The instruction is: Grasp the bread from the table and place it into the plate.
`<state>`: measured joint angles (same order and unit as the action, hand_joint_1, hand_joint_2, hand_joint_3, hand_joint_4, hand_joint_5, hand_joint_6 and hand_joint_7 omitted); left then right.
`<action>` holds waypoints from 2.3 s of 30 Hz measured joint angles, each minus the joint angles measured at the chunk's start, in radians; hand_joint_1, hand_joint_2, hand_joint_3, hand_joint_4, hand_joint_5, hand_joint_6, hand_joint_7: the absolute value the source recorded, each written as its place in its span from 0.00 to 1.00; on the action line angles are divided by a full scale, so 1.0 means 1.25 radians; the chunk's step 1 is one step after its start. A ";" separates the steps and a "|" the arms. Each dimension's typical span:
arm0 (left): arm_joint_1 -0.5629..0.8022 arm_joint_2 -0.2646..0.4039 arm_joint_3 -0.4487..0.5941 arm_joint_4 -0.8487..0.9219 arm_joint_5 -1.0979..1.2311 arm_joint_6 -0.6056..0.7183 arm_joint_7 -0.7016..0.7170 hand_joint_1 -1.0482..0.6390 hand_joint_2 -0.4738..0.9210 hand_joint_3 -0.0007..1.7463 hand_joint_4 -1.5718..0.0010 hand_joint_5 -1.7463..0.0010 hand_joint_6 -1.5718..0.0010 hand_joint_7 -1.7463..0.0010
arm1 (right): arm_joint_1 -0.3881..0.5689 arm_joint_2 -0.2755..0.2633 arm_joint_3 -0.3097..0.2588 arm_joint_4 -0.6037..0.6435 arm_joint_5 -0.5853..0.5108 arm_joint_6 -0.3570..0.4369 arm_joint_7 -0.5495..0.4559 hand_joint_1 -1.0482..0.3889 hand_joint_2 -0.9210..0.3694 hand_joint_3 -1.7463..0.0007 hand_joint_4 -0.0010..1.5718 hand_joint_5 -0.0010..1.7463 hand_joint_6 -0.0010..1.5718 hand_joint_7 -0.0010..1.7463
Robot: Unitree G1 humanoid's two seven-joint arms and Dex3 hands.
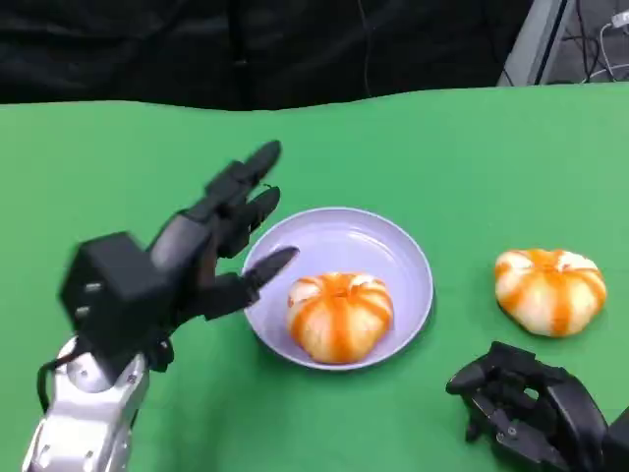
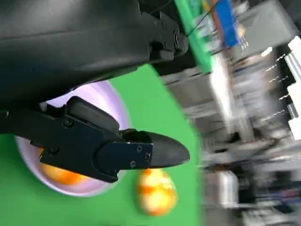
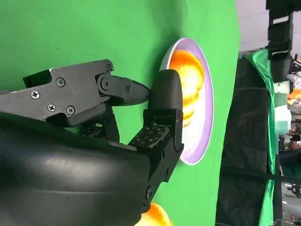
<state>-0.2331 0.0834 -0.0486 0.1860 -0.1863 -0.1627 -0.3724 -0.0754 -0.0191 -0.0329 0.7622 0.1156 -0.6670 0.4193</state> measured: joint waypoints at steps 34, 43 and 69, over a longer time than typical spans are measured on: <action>0.150 -0.063 0.210 0.088 -0.235 -0.151 -0.157 0.32 1.00 0.18 0.61 0.99 0.70 0.99 | -0.009 -0.003 -0.013 0.016 0.004 -0.006 0.011 0.54 0.00 0.74 0.42 1.00 0.48 0.62; 0.175 -0.062 0.255 0.136 -0.261 -0.187 -0.209 0.37 1.00 0.14 0.57 0.98 0.66 0.98 | -0.010 -0.003 -0.015 0.022 0.004 -0.007 0.014 0.54 0.00 0.74 0.43 1.00 0.48 0.62; 0.206 -0.063 0.347 0.250 -0.296 -0.264 -0.232 0.45 1.00 0.16 0.47 0.98 0.55 0.98 | -0.014 -0.006 -0.023 0.027 0.004 -0.007 0.022 0.54 0.00 0.74 0.42 1.00 0.48 0.62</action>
<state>0.0240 0.0050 0.3847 0.4980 -0.5561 -0.4922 -0.6619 -0.0925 -0.0268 -0.0614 0.7956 0.1208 -0.6763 0.4461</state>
